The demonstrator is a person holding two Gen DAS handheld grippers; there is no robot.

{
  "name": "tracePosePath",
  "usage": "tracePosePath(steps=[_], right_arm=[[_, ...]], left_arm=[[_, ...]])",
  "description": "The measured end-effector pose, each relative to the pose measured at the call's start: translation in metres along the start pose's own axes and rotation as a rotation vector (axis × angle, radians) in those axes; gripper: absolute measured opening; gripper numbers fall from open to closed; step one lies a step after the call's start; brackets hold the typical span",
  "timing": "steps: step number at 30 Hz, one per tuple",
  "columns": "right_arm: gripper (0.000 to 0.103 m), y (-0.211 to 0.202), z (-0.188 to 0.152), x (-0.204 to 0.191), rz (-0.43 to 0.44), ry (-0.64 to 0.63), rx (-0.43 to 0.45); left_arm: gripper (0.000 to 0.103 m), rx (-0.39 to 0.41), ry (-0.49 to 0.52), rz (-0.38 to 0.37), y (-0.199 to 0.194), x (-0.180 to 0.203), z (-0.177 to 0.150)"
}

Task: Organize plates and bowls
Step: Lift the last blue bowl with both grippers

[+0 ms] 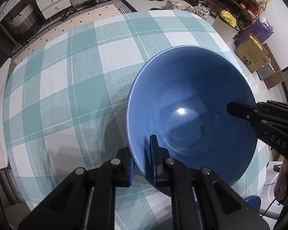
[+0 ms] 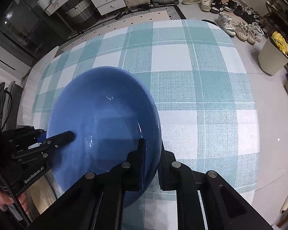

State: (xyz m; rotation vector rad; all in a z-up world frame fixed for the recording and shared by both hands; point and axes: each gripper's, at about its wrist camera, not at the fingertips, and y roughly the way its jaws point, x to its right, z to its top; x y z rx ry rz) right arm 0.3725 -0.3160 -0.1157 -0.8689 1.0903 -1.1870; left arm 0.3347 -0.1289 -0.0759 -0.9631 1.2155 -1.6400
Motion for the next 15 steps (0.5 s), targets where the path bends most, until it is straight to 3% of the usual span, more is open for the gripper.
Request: tracePosePath(steps=[15], right_arm=[[0.011,0.007,-0.009,-0.01,-0.008,-0.029,-0.019]], left_arm=[[0.014,-0.024,0.01,0.026,0.004,-0.001,-0.017]])
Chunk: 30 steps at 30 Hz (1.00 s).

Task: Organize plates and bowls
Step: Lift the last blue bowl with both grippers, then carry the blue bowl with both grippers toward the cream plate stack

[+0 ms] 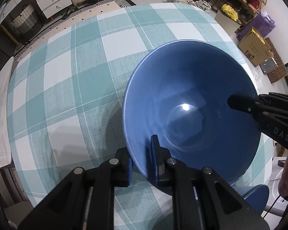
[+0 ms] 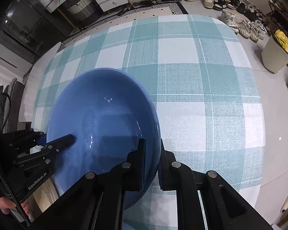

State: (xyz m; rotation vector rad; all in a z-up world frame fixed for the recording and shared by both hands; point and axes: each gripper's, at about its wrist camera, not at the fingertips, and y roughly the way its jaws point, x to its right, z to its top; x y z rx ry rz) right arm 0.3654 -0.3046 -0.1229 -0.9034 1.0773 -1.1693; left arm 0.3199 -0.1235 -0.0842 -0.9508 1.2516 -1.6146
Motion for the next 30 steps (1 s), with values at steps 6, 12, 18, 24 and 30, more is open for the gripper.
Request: tracePosePath(steps=[6,12,18,24,30], right_arm=[[0.011,-0.002,0.0,0.001,-0.02,0.005,0.005],[0.011,-0.011,0.002,0.0,-0.024,-0.002,0.025],[0.011,-0.041,0.003,-0.005,0.0,-0.004,0.077],[0.011,-0.077,-0.001,-0.019,-0.032,-0.038,0.126],[0.011,-0.106,-0.013,-0.025,-0.041,-0.037,0.154]], left_arm=[[0.014,0.023,0.026,0.002,-0.001,0.004,-0.003],[0.014,0.045,0.018,0.006,-0.013,0.005,-0.002],[0.015,0.069,0.002,-0.005,-0.035,0.006,-0.004],[0.015,0.105,0.011,-0.003,-0.06,0.011,-0.009],[0.015,0.145,0.023,0.001,-0.087,0.018,-0.019]])
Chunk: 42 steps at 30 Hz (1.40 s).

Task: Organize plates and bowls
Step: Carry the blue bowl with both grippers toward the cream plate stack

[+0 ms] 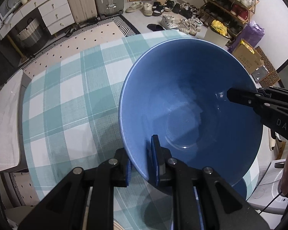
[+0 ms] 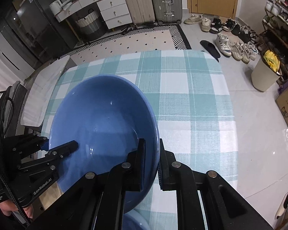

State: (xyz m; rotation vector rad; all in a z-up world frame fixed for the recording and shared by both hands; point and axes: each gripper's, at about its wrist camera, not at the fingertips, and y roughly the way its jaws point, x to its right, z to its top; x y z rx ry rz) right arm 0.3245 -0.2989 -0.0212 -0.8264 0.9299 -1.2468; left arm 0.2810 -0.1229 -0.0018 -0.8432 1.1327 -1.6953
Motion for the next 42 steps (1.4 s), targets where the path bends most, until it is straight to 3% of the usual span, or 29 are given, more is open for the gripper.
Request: tracePosePath(steps=[18,29,42], right_arm=[[0.011,-0.079,-0.062,-0.027,0.002,-0.001,0.075],[0.011,-0.088,-0.119,-0.03,0.018,0.034,0.069],[0.011,-0.062,-0.163,-0.022,0.071,0.073,0.069]], left_arm=[[0.016,0.049,0.004,-0.014,-0.055,0.016,-0.057],[0.016,0.077,0.026,-0.017,-0.063,0.034,-0.108],[0.017,0.087,-0.008,-0.068,-0.047,0.036,-0.15]])
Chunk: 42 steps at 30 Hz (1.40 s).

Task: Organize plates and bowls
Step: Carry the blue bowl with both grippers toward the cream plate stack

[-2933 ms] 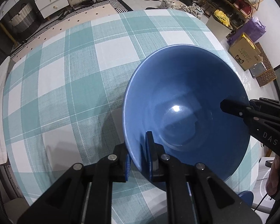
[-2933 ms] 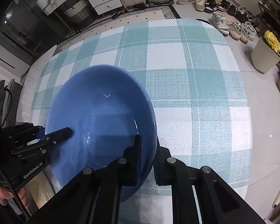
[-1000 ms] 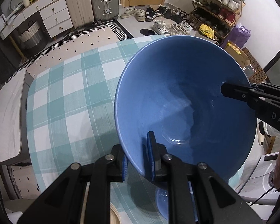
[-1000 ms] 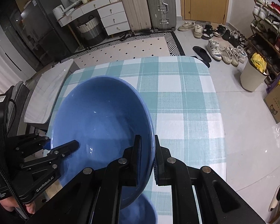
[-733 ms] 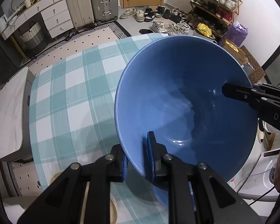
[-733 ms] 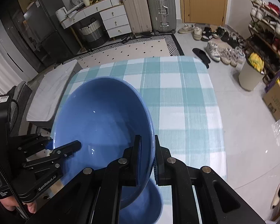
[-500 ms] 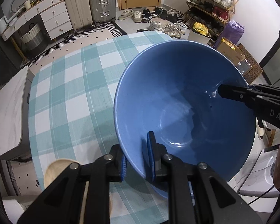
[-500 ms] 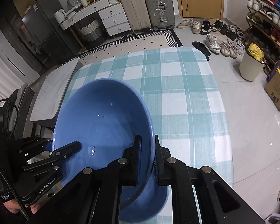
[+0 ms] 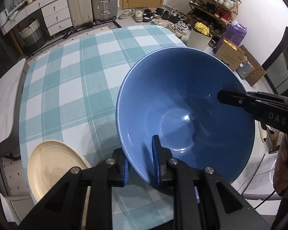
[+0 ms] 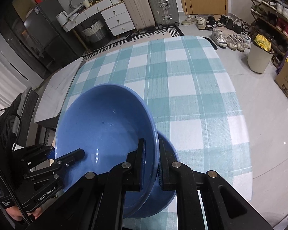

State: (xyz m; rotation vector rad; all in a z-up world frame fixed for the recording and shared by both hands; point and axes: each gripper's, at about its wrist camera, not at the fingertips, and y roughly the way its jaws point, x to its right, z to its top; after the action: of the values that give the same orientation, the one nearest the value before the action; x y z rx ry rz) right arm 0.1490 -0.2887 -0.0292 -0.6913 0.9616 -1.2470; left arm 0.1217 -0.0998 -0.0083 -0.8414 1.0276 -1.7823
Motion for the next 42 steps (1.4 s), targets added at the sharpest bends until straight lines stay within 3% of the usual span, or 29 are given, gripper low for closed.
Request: tracePosePath(steps=[7,15,19,24,37,42], right_arm=[[0.011,0.0,-0.015,0.002,0.016,0.015,0.038],[0.011,0.008,-0.029,0.014,0.01,0.051,0.042],[0.011,0.004,-0.038,0.003,-0.049,0.007,0.087],[0.011,0.004,-0.047,-0.011,-0.11,-0.058,0.123],[0.011,0.013,-0.057,0.005,-0.084,-0.003,0.101],[0.012,0.014,-0.062,0.003,-0.123,-0.023,0.123]], left_arm=[[0.02,0.082,0.031,0.088,-0.001,0.01,-0.013],[0.021,0.083,0.032,0.069,0.009,0.015,-0.024],[0.021,0.084,-0.017,0.029,0.013,0.008,-0.026],[0.021,0.091,-0.027,0.061,0.021,0.006,-0.031],[0.022,0.074,0.035,0.078,0.036,0.012,-0.032],[0.022,0.056,0.031,0.068,0.046,0.014,-0.032]])
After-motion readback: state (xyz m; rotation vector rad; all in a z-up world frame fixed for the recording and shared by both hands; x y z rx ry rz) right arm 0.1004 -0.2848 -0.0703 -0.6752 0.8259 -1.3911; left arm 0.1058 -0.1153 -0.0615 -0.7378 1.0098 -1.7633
